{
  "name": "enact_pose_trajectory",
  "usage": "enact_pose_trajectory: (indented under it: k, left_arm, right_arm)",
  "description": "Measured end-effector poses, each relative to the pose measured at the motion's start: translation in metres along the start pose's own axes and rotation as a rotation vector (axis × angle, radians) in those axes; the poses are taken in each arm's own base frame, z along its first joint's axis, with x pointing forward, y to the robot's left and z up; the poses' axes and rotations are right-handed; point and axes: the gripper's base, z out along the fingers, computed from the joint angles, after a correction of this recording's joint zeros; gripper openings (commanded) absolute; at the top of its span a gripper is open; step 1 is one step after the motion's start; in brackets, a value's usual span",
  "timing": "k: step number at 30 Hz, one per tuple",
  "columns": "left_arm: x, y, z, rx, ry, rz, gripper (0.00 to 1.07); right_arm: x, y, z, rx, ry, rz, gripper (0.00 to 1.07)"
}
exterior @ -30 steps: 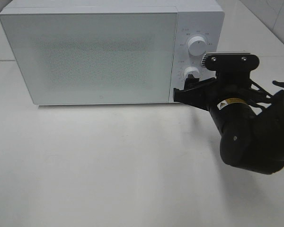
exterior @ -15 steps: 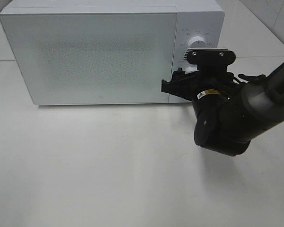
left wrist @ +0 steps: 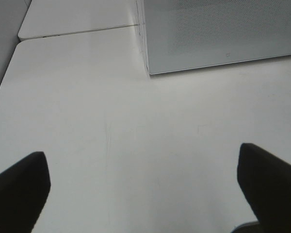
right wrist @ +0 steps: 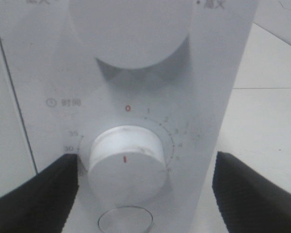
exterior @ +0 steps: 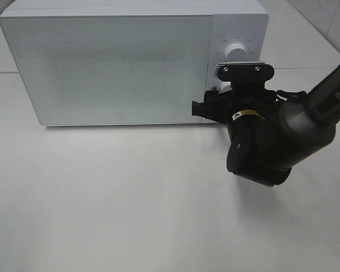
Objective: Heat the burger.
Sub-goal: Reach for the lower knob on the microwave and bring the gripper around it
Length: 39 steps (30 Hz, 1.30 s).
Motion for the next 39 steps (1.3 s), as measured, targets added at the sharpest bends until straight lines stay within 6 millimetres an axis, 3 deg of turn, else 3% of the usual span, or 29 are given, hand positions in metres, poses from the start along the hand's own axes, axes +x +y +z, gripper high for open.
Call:
enact_pose_trajectory:
  k: [39]
  left_arm:
    - [0.0, 0.0, 0.0, 0.0, 0.0, 0.0, 0.98]
  right_arm:
    - [-0.011, 0.009, -0.006, -0.003, -0.029, 0.039, 0.74]
